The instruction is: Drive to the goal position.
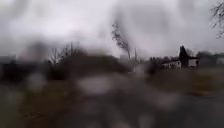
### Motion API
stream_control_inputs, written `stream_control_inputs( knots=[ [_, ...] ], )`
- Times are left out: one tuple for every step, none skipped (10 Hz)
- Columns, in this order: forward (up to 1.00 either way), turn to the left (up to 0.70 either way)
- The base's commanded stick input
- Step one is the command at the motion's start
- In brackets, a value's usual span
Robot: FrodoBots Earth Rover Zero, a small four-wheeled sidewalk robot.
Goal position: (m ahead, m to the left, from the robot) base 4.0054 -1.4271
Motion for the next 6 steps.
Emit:
stream_control_inputs(
  knots=[
    [0.85, 0.00],
    [0.85, 0.00],
    [0.85, 0.00],
    [0.85, 0.00],
    [0.85, 0.00],
    [0.85, 0.00]
  ],
)
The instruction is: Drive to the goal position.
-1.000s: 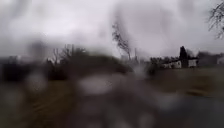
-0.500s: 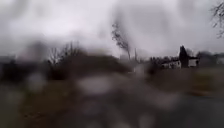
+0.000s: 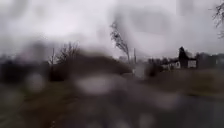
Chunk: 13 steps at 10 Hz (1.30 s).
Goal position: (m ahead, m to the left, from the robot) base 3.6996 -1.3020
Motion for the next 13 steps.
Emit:
stream_control_inputs(
  knots=[
    [0.85, 0.00],
    [0.85, 0.00],
    [0.85, 0.00],
    [0.85, 0.00],
    [0.85, 0.00],
    [0.85, 0.00],
    [0.85, 0.00],
    [0.85, 0.00],
    [0.85, 0.00],
    [0.85, 0.00],
    [0.85, 0.00],
    [0.85, 0.00],
    [0.85, 0.11]
  ],
)
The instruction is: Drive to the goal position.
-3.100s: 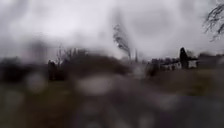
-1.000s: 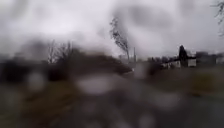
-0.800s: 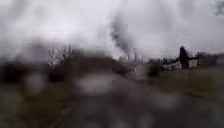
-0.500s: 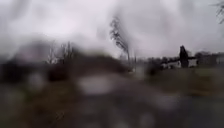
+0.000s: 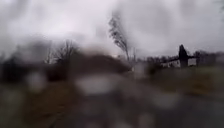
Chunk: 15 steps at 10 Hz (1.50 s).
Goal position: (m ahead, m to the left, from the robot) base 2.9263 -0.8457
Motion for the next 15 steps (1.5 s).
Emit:
stream_control_inputs(
  knots=[
    [0.85, 0.27],
    [0.85, 0.34],
    [0.85, 0.34],
    [0.85, 0.34],
    [0.85, 0.14],
    [0.85, 0.00],
    [0.85, 0.00],
    [0.85, 0.00],
    [0.85, 0.00],
    [0.85, 0.00],
    [0.85, 0.00],
    [0.85, 0.00],
    [0.85, 0.00],
    [0.85, 0.00],
    [0.85, 0.00]
  ],
)
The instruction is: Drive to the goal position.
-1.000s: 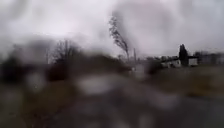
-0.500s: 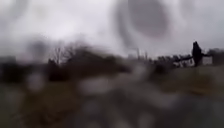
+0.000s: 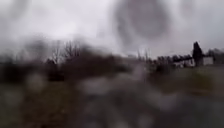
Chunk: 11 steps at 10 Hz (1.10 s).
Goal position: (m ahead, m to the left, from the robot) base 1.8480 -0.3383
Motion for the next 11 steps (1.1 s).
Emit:
stream_control_inputs(
  knots=[
    [0.85, 0.00],
    [0.85, 0.00],
    [0.85, 0.00],
    [0.85, 0.00],
    [0.85, 0.00],
    [0.85, 0.00],
    [0.85, 0.00],
    [0.85, 0.00],
    [0.85, 0.00],
    [0.85, 0.00],
    [0.85, 0.00]
  ],
)
